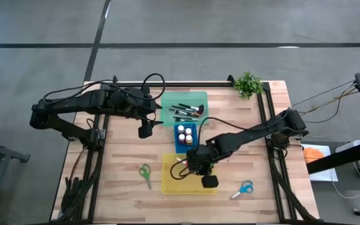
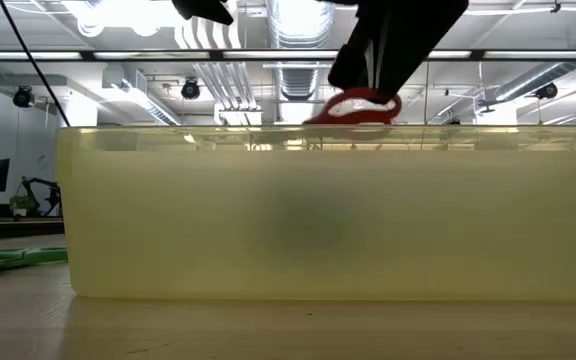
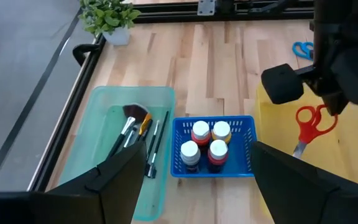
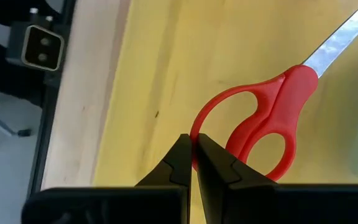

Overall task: Pick & Place Paint Supplies
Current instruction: Put the red scissors into the yellow bin, then put the blue scissors into the yellow bin

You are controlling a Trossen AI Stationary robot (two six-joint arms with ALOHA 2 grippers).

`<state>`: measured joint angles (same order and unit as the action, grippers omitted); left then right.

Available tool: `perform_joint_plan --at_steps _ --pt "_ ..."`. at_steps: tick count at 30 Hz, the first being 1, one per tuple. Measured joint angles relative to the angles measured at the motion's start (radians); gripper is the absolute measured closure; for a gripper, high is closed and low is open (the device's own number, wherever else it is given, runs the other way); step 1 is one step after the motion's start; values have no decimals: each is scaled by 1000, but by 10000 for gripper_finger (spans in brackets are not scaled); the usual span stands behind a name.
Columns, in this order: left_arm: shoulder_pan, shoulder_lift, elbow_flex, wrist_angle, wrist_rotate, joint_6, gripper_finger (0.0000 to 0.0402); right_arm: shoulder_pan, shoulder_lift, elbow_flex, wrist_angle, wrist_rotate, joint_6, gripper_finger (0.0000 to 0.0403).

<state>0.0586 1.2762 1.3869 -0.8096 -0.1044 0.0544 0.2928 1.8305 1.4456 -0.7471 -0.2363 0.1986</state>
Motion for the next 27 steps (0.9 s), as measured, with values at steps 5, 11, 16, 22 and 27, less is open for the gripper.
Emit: perform_joint_plan --at_steps 5,11,16,22,27 --pt "-1 0 0 -3 0 21 107 -5 36 -6 -5 0 58 395" --pt "-1 0 0 -4 0 21 107 -25 34 -32 33 -3 138 364" --pt "-1 -1 0 -4 0 12 107 -29 24 -46 16 -18 140 284" --pt "-5 -1 0 -26 0 -2 107 41 -40 -86 -14 -48 243 223" --pt "-7 -1 0 -35 0 -10 107 174 -156 -209 -17 31 483 220"
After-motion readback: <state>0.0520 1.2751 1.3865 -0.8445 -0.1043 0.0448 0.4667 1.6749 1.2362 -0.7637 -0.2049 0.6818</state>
